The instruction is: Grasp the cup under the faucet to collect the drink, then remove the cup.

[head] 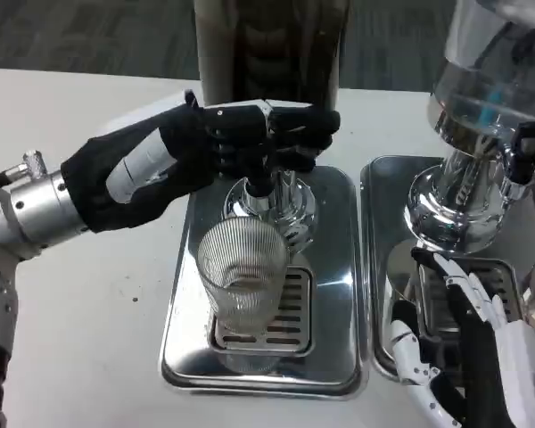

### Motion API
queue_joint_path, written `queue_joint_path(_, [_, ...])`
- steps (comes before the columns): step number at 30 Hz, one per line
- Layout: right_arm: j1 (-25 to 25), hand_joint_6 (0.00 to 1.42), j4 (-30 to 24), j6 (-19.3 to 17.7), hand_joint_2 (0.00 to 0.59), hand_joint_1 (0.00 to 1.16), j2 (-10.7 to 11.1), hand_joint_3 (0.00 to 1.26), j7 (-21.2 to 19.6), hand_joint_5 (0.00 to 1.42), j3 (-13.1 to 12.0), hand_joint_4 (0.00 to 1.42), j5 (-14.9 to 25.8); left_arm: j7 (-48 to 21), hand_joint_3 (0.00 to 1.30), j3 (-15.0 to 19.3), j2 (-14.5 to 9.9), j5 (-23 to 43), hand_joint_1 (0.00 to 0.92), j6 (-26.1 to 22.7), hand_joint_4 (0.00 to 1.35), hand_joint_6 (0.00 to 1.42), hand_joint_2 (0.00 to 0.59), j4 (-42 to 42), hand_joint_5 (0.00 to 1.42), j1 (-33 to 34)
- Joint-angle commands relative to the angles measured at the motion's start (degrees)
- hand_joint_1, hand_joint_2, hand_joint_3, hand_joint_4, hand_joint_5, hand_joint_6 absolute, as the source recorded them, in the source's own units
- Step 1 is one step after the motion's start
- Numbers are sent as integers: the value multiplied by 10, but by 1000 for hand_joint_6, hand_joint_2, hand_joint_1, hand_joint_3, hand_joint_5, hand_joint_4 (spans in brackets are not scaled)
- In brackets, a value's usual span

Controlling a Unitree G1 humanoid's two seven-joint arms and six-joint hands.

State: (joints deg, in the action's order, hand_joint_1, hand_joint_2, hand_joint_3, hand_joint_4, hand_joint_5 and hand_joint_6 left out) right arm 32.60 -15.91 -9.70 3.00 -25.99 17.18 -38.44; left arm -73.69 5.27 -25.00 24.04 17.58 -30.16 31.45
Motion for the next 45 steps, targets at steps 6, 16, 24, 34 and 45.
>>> queue_joint_path(6, [0, 0, 1, -6, 436, 311, 3, 219, 2, 86, -3, 142, 6, -13, 233, -23, 2, -25, 0, 93, 94, 202, 91, 22, 104, -24])
queue_joint_path(16, [-2, 0, -1, -7, 438, 301, 5, 219, 5, 86, -5, 142, 9, 2, 233, -38, -8, -47, 0, 185, 94, 218, 89, 20, 107, -31])
queue_joint_path(24, [-7, 0, 0, -20, 438, 297, 13, 219, 13, 86, -7, 142, 20, 11, 233, -47, -13, -51, 0, 207, 94, 225, 88, 16, 107, -35])
queue_joint_path(34, [-48, 1, 37, -78, 285, 348, 43, 140, 97, 96, -6, 109, 122, 21, 233, -56, -19, -51, 0, 223, 102, 228, 87, 17, 107, -39])
queue_joint_path(45, [-90, 17, 66, -94, 258, 387, 72, 114, 182, 97, 13, 109, 139, 26, 233, -58, -23, -49, 0, 226, 104, 232, 86, 16, 107, -42])
